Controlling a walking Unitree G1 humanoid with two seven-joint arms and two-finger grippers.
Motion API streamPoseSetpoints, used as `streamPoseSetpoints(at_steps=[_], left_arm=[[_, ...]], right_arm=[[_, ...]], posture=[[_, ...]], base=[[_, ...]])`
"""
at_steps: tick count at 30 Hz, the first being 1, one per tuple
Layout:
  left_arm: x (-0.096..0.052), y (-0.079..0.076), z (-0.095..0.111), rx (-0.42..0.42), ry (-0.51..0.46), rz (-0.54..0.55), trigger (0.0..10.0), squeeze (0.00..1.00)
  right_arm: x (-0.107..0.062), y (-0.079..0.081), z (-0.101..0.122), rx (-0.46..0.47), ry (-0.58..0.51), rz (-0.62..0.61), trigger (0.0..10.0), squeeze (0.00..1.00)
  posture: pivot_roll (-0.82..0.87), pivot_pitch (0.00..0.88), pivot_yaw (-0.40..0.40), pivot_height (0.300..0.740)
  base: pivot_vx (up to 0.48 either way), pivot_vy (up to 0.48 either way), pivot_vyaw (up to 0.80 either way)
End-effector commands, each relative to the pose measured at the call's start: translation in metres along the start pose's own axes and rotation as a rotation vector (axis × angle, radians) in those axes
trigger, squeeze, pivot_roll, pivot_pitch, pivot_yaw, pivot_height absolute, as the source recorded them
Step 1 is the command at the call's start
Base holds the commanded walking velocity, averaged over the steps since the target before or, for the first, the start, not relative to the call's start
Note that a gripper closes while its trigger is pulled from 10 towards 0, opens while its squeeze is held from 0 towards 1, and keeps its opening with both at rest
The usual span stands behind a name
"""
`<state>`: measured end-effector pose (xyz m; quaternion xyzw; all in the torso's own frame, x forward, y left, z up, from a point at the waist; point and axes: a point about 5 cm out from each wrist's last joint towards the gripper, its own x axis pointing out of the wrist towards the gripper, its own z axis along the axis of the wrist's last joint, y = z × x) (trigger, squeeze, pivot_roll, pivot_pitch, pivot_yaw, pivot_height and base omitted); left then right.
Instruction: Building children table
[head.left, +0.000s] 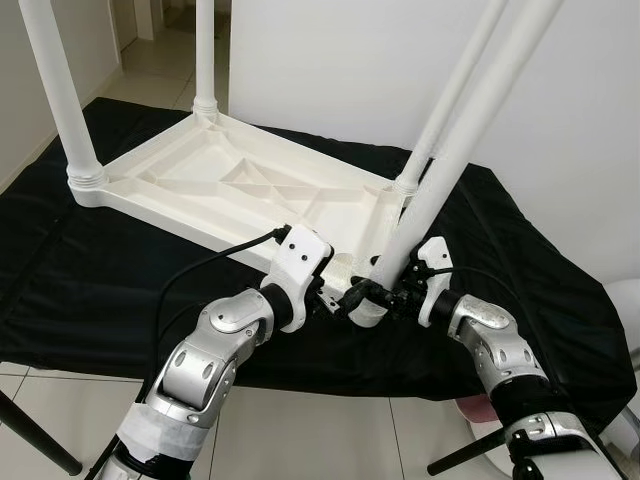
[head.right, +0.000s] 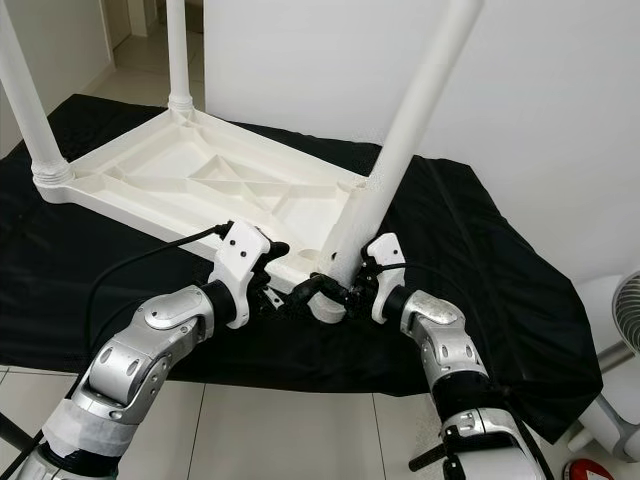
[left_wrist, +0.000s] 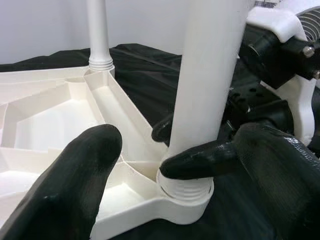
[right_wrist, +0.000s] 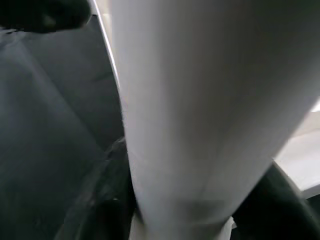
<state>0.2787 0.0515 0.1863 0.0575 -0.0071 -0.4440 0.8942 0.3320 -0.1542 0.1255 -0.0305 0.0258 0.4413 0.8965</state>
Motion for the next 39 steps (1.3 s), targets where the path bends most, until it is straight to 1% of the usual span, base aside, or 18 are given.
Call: streamPoseSetpoints(at_steps=[1,9,14,15,17,18,19,23,25,26,27,29,31,32,33,35,38,39], left_arm=[[0.006,-0.002,0.003,0.011,-0.009,0.001,10.0,0.00],[0.007,-0.003,0.002,0.009,-0.007,-0.010,10.0,0.00],[0.000,-0.006,-0.001,0.017,0.010,-0.028,10.0,0.00],[-0.002,-0.006,-0.003,0.019,0.020,-0.034,10.0,0.00],[-0.004,-0.007,-0.004,0.021,0.026,-0.039,10.0,0.00],[-0.007,-0.007,-0.006,0.025,0.036,-0.044,10.0,0.00],[-0.010,-0.007,-0.009,0.029,0.052,-0.053,10.0,0.00],[-0.013,-0.008,-0.010,0.031,0.061,-0.059,10.0,0.00],[-0.018,-0.010,-0.015,0.031,0.084,-0.067,10.0,0.00],[-0.018,-0.010,-0.015,0.031,0.084,-0.067,10.0,0.00],[-0.020,-0.010,-0.019,0.032,0.098,-0.066,10.0,0.00],[-0.020,-0.010,-0.019,0.032,0.098,-0.066,10.0,0.00],[-0.020,-0.010,-0.022,0.029,0.106,-0.058,10.0,0.00],[-0.020,-0.010,-0.022,0.029,0.106,-0.058,10.0,0.00],[-0.020,-0.009,-0.022,0.034,0.106,-0.046,10.0,0.00],[-0.020,-0.009,-0.022,0.034,0.106,-0.046,10.0,0.00],[-0.020,-0.008,-0.022,0.040,0.104,-0.030,10.0,0.00],[-0.020,-0.008,-0.022,0.040,0.104,-0.030,10.0,0.00]], right_arm=[[-0.001,0.002,-0.009,0.006,0.049,0.030,0.0,0.00],[-0.005,0.004,-0.016,0.019,0.054,0.047,0.0,0.00],[-0.003,0.009,-0.018,0.055,0.000,-0.013,0.0,0.00],[-0.002,0.009,-0.019,0.054,-0.007,-0.052,6.2,0.00],[-0.001,0.009,-0.020,0.054,-0.012,-0.080,6.2,0.00],[-0.001,0.009,-0.020,0.063,-0.024,-0.120,10.0,0.00],[-0.001,0.009,-0.021,0.082,-0.037,-0.171,10.0,0.00],[-0.001,0.009,-0.021,0.096,-0.046,-0.203,10.0,0.00],[0.000,0.010,-0.020,0.101,-0.061,-0.292,10.0,0.00],[0.000,0.010,-0.020,0.101,-0.061,-0.292,10.0,0.00],[0.001,0.012,-0.018,0.102,-0.069,-0.342,10.0,0.00],[0.001,0.012,-0.018,0.102,-0.069,-0.342,10.0,0.00],[0.005,0.024,-0.017,0.122,-0.068,-0.468,10.0,0.00],[0.005,0.024,-0.017,0.122,-0.068,-0.468,10.0,0.00],[0.007,0.031,-0.016,0.142,-0.062,-0.568,10.0,0.00],[0.007,0.031,-0.016,0.142,-0.062,-0.568,10.0,0.00],[0.007,0.038,-0.015,0.175,-0.039,-0.699,10.0,0.00],[0.007,0.038,-0.015,0.175,-0.039,-0.699,10.0,0.00]], posture=[[0.09,0.000,-0.184,0.740],[0.08,0.000,-0.174,0.740],[0.08,0.000,-0.173,0.740],[0.08,0.000,-0.173,0.740],[0.08,0.000,-0.173,0.740],[0.09,0.000,-0.179,0.740],[0.09,0.000,-0.177,0.740],[0.09,0.000,-0.177,0.740],[0.09,0.000,-0.180,0.740],[0.09,0.000,-0.180,0.740],[0.09,0.000,-0.186,0.740],[0.09,0.000,-0.186,0.740],[0.08,0.000,-0.203,0.740],[0.08,0.000,-0.203,0.740],[0.07,0.000,-0.206,0.740],[0.07,0.000,-0.206,0.740],[0.06,0.000,-0.203,0.740],[0.06,0.000,-0.203,0.740]], base=[[0.000,0.000,0.00],[0.000,0.000,0.00],[0.000,0.000,0.00],[0.000,0.000,0.00],[0.000,0.000,0.00],[0.000,0.000,0.00],[0.000,0.000,0.00],[0.000,0.000,0.00],[0.000,0.000,0.00],[0.000,0.000,0.00],[0.000,0.000,0.00],[0.000,0.000,0.00],[0.000,0.000,0.00],[0.000,0.000,0.00],[0.000,0.000,0.00],[0.000,0.000,0.00],[0.000,0.000,0.00],[0.000,0.000,0.00]])
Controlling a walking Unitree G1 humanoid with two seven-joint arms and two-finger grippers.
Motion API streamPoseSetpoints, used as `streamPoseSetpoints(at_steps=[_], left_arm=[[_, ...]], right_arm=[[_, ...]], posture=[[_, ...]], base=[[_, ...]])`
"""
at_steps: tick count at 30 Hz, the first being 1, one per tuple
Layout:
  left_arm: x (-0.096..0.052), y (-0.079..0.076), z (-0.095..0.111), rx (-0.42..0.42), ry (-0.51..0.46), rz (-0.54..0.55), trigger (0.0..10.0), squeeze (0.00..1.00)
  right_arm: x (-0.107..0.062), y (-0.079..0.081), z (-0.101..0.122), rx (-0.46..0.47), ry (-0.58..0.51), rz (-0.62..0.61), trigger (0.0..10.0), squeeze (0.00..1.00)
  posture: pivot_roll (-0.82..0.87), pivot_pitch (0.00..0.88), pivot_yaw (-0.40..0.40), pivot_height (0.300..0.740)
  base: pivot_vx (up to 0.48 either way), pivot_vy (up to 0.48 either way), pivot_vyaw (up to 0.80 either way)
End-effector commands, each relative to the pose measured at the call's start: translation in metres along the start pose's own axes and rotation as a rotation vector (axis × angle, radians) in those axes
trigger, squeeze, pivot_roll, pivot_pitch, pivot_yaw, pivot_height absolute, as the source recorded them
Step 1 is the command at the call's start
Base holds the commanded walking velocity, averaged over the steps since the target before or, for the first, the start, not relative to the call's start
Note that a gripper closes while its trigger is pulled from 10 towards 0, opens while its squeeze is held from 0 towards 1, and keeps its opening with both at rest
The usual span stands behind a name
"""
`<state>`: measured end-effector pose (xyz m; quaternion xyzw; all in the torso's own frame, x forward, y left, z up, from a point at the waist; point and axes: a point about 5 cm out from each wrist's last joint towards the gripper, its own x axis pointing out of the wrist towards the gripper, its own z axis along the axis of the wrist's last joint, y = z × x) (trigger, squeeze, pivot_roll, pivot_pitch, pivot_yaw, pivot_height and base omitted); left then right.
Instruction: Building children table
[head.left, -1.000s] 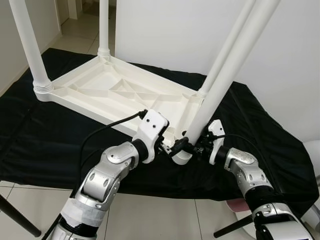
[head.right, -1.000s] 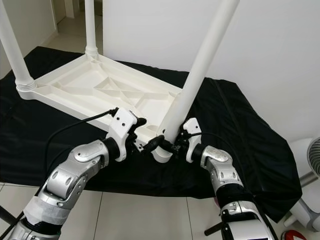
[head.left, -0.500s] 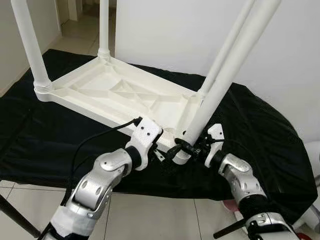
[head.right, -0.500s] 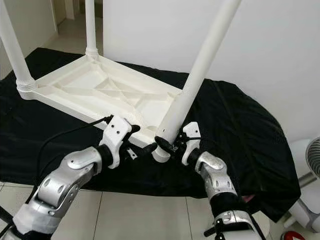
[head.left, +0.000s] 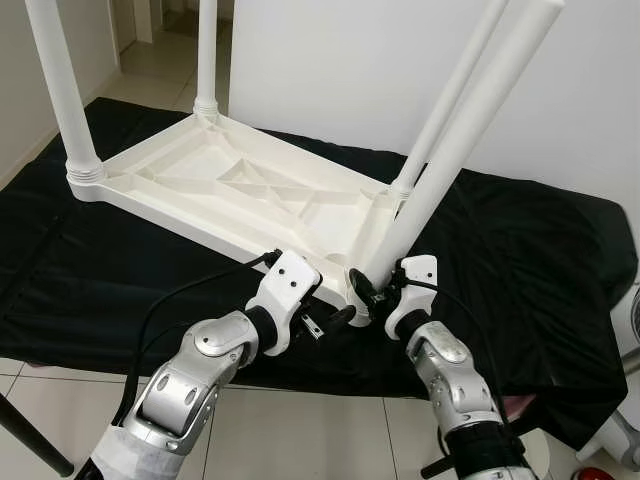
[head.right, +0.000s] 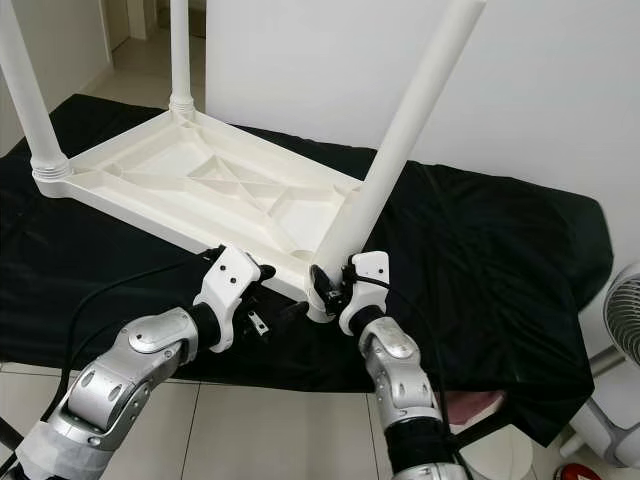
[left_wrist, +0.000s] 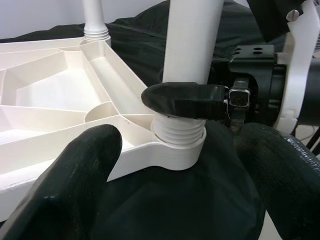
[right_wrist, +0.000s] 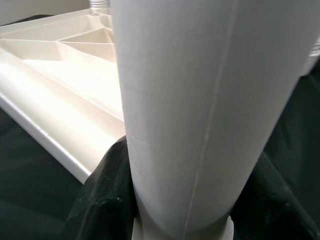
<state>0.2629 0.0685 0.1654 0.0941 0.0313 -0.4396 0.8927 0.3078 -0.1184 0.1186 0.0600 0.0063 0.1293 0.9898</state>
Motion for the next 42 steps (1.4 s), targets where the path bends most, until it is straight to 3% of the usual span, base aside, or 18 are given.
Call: streamPoseSetpoints(at_steps=[1,5,11,12,20,21,24,26,28,40,41,42], left_arm=[[0.002,-0.004,0.000,0.012,0.001,-0.027,10.0,0.00],[0.000,-0.008,-0.004,0.009,0.007,-0.035,10.0,0.00],[0.000,-0.008,-0.006,0.011,0.015,-0.032,10.0,0.00],[0.001,-0.007,-0.001,0.021,0.003,-0.027,10.0,0.00],[-0.001,-0.004,0.001,0.042,0.004,-0.009,10.0,0.00],[0.000,-0.004,0.002,0.047,0.003,-0.009,10.0,0.00],[0.001,-0.002,0.002,0.060,0.006,-0.001,10.0,0.00],[0.001,-0.001,0.002,0.063,0.006,0.001,10.0,0.00],[0.002,0.001,0.003,0.075,0.004,0.004,10.0,0.00],[0.006,0.006,0.007,0.085,-0.004,0.015,10.0,0.00],[0.007,0.007,0.008,0.087,-0.008,0.016,10.0,0.00],[0.007,0.007,0.008,0.087,-0.008,0.016,10.0,0.00]], right_arm=[[-0.006,-0.008,-0.009,-0.014,0.060,-0.088,10.0,0.00],[-0.012,-0.005,-0.010,-0.021,0.072,-0.142,10.0,0.00],[-0.010,-0.014,-0.003,-0.028,0.065,-0.187,10.0,0.00],[-0.012,-0.015,0.000,-0.036,0.064,-0.163,10.0,1.00],[-0.012,-0.021,0.005,-0.058,0.054,0.014,10.0,1.00],[-0.010,-0.024,0.007,-0.059,0.053,0.080,10.0,0.00],[-0.005,-0.031,0.012,-0.108,0.053,0.227,10.0,0.00],[-0.004,-0.034,0.012,-0.113,0.062,0.262,10.0,0.00],[-0.002,-0.039,0.012,-0.174,0.081,0.345,10.0,0.00],[0.017,-0.033,0.004,-0.204,0.169,0.599,10.0,0.00],[0.019,-0.032,0.002,-0.206,0.171,0.619,3.6,0.00],[0.019,-0.032,0.002,-0.206,0.171,0.619,3.6,0.00]], posture=[[0.05,0.000,-0.201,0.740],[0.06,0.000,-0.189,0.740],[0.06,0.000,-0.177,0.740],[0.08,0.000,-0.181,0.740],[0.10,0.000,-0.199,0.740],[0.10,0.000,-0.207,0.740],[0.10,0.000,-0.210,0.740],[0.10,0.000,-0.210,0.740],[0.11,0.000,-0.213,0.740],[0.11,0.000,-0.205,0.740],[0.11,0.000,-0.204,0.740],[0.11,0.000,-0.204,0.740]], base=[[0.000,0.000,0.00],[0.000,0.000,0.00],[0.000,0.000,0.00],[0.000,0.000,0.00],[0.000,0.000,0.00],[0.000,0.000,0.00],[0.000,0.000,0.00],[0.000,0.000,0.00],[0.000,0.000,0.00],[0.000,0.000,0.00],[0.000,0.000,0.00],[0.000,0.000,0.00]])
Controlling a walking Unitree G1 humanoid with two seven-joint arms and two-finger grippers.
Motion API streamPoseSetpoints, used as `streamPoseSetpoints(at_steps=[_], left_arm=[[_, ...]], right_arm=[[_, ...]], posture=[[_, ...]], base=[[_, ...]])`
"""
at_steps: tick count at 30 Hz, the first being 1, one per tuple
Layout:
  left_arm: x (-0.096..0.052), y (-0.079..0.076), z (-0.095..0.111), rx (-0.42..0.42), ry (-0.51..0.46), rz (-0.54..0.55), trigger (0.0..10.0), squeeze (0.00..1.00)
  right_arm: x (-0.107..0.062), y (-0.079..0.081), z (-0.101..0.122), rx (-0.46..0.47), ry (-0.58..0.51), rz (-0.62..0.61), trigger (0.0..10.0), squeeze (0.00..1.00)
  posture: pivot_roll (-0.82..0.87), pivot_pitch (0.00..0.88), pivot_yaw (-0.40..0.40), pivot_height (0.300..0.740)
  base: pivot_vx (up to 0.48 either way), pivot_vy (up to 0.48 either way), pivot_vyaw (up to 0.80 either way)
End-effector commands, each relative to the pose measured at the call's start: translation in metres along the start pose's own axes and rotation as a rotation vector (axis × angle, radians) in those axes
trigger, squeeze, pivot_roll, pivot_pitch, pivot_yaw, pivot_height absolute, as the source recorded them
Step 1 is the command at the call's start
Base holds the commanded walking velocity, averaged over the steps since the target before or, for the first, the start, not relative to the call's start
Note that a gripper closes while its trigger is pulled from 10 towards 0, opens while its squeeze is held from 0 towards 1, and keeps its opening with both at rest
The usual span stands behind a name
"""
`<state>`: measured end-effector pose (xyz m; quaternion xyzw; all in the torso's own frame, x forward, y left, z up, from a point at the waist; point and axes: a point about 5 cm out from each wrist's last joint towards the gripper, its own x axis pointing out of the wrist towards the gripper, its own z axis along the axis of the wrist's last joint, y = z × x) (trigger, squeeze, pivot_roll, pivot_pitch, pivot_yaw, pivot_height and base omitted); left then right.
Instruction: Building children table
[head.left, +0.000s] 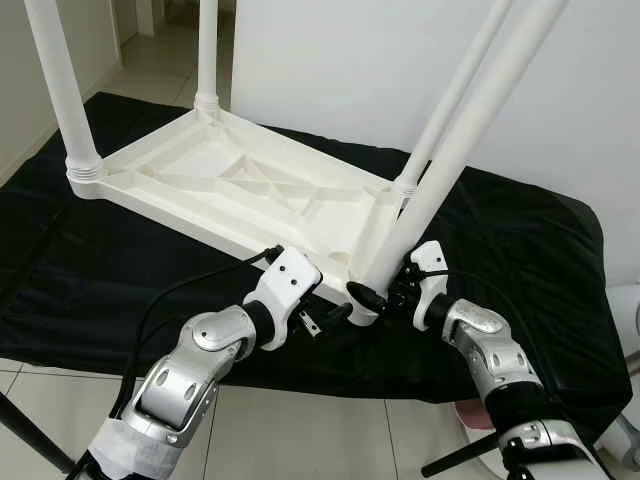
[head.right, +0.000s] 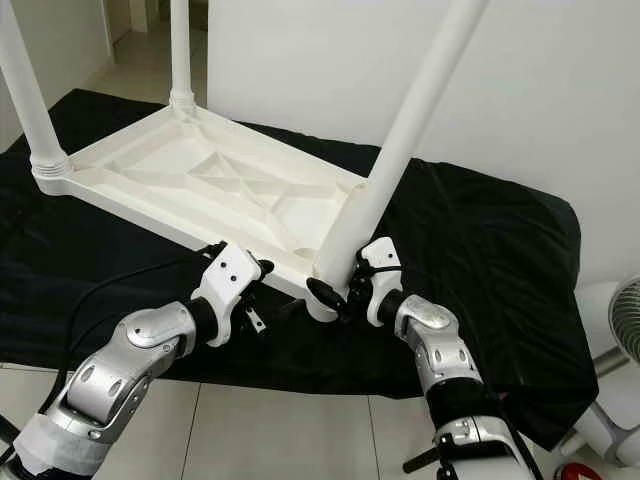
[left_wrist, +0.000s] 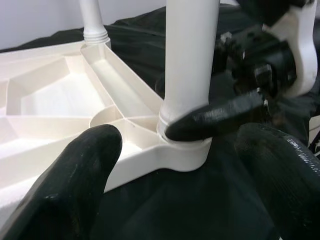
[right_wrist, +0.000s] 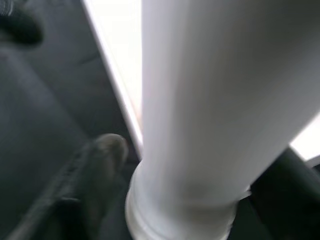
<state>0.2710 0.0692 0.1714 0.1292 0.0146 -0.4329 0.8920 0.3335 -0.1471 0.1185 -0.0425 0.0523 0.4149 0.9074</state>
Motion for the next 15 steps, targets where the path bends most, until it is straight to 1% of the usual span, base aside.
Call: streamPoseSetpoints(at_steps=[1,2,8,12,15], left_arm=[[0.0038,-0.0006,0.0033,0.011,-0.013,0.001,10.0,0.00],[0.0047,-0.0005,0.0042,0.013,-0.016,-0.001,10.0,0.00],[0.0063,-0.0004,0.0056,0.014,-0.021,-0.007,10.0,0.00],[0.0082,-0.0010,0.0058,0.016,-0.023,-0.017,10.0,0.00],[0.0096,-0.0018,0.0064,0.015,-0.026,-0.025,10.0,0.00]], right_arm=[[0.0040,0.0015,-0.0021,-0.018,0.017,0.041,3.6,0.00],[0.0054,0.0025,-0.0032,-0.025,0.021,0.056,0.0,0.00],[0.0071,0.0026,-0.0063,-0.035,0.026,0.080,0.0,0.00],[0.0031,0.0010,-0.0097,-0.032,0.028,0.090,0.0,0.00],[0.0006,-0.0013,-0.0107,-0.032,0.018,0.064,0.0,0.00]], posture=[[0.11,0.000,-0.204,0.740],[0.11,0.000,-0.201,0.740],[0.10,0.000,-0.196,0.740],[0.10,0.000,-0.191,0.740],[0.09,0.000,-0.188,0.740]], base=[[0.000,0.000,0.00],[0.000,0.000,0.00],[0.000,0.000,0.00],[0.000,0.000,0.00],[0.000,0.000,0.00]])
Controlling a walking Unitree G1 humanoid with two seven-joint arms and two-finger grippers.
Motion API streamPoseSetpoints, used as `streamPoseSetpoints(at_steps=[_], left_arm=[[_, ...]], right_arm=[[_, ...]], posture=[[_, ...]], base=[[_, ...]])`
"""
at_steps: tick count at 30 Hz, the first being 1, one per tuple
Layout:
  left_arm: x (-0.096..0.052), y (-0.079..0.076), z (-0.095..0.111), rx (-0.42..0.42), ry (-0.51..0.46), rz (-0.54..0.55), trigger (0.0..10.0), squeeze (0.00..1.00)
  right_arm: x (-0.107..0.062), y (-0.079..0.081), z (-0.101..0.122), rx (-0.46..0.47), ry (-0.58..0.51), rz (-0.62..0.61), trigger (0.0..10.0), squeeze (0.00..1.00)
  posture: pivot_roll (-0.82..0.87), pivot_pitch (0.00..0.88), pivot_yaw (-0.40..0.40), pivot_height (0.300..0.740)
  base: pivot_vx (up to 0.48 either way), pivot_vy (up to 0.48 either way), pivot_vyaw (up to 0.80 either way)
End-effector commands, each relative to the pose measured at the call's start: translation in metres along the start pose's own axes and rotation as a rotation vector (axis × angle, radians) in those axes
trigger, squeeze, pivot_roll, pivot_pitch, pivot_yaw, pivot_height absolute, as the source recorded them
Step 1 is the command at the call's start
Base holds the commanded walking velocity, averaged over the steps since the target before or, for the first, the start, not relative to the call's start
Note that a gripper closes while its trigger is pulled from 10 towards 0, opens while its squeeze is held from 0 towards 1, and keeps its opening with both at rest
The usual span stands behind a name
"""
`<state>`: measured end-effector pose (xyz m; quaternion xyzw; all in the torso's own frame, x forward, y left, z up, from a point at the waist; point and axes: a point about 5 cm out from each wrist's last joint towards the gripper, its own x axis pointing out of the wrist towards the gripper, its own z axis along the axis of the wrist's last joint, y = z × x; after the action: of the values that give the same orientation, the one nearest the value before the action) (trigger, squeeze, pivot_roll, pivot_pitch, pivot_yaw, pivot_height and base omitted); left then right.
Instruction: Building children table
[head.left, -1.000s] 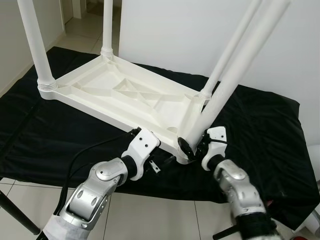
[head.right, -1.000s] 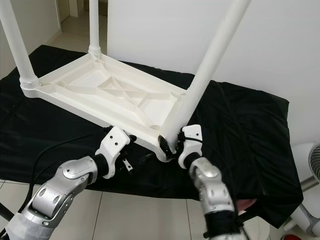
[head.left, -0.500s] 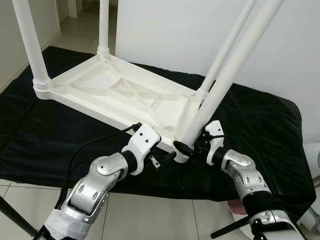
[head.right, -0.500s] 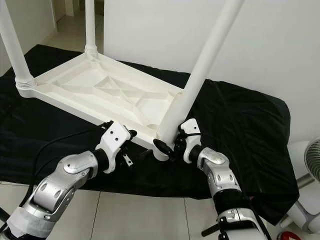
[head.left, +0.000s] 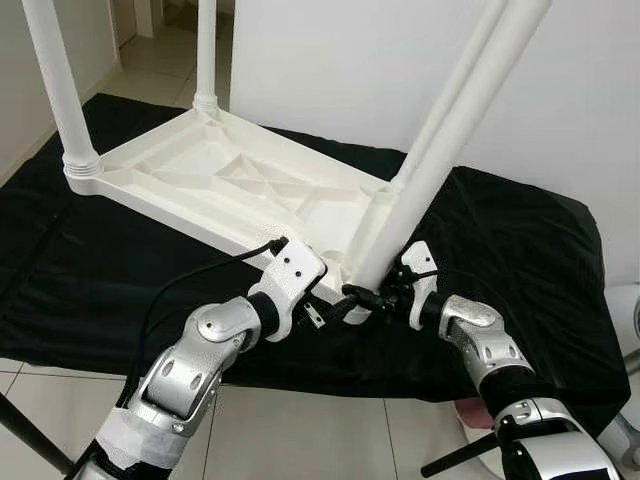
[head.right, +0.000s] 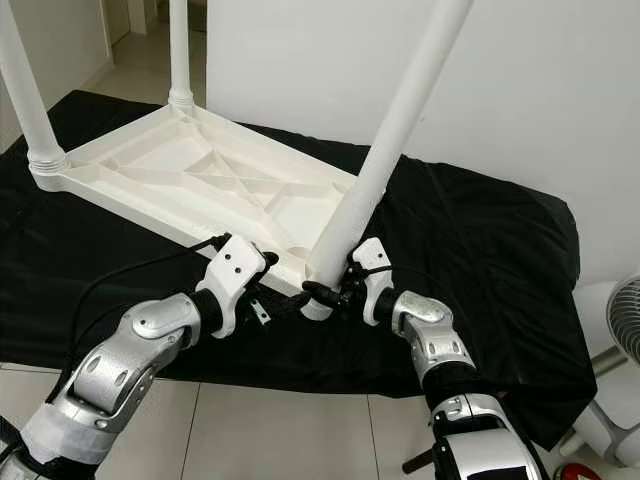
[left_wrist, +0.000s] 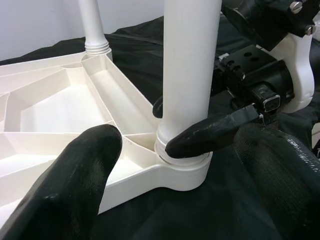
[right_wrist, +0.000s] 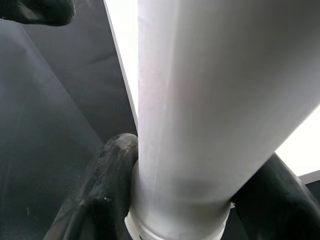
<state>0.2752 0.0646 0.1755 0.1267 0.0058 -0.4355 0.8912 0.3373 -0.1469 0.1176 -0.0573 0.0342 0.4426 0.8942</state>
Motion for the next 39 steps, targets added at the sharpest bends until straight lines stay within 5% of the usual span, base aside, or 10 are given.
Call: streamPoseSetpoints(at_steps=[1,2,3,11,17,26,36,37,39], left_arm=[[0.004,-0.003,0.002,0.012,-0.008,-0.022,10.0,0.00],[0.004,-0.003,0.002,0.012,-0.008,-0.022,10.0,0.00],[0.005,-0.004,0.001,0.008,-0.007,-0.024,10.0,0.00],[0.004,-0.011,-0.003,-0.008,-0.002,-0.036,10.0,0.00],[0.004,-0.004,-0.005,-0.005,0.004,0.010,10.0,0.00],[0.005,-0.007,-0.005,-0.008,0.000,0.000,10.0,0.00],[0.005,-0.008,-0.006,-0.009,0.000,-0.003,10.0,0.00],[0.004,-0.008,-0.006,-0.008,0.001,-0.002,10.0,0.00],[0.004,-0.008,-0.006,-0.007,0.001,-0.002,10.0,0.00]], right_arm=[[-0.002,0.002,-0.010,0.013,0.036,0.001,0.0,0.00],[-0.002,0.002,-0.010,0.013,0.036,0.001,0.0,0.00],[-0.003,0.001,-0.010,0.026,0.033,-0.031,10.0,0.00],[-0.005,0.005,-0.005,0.086,-0.040,-0.245,10.0,0.00],[-0.006,0.035,0.001,0.123,-0.092,-0.434,10.0,0.00],[-0.010,0.039,-0.006,0.184,-0.014,-0.762,10.0,0.00],[-0.015,0.043,-0.005,0.186,0.015,-0.805,10.0,0.00],[-0.017,0.041,-0.004,0.177,0.009,-0.790,10.0,1.00],[-0.018,0.040,-0.003,0.177,-0.007,-0.777,10.0,1.00]], posture=[[0.09,0.000,-0.188,0.740],[0.09,0.000,-0.188,0.740],[0.08,0.000,-0.188,0.740],[0.07,0.000,-0.188,0.740],[0.06,0.000,-0.196,0.740],[0.06,0.000,-0.201,0.740],[0.06,0.000,-0.202,0.740],[0.06,0.000,-0.205,0.740],[0.07,0.000,-0.206,0.740]], base=[[0.000,0.000,0.00],[0.000,0.000,0.00],[0.000,0.000,0.00],[0.000,0.000,0.00],[0.000,0.000,0.00],[0.000,0.000,0.00],[0.000,0.000,0.00],[0.000,0.000,0.00],[0.000,0.000,0.00]])
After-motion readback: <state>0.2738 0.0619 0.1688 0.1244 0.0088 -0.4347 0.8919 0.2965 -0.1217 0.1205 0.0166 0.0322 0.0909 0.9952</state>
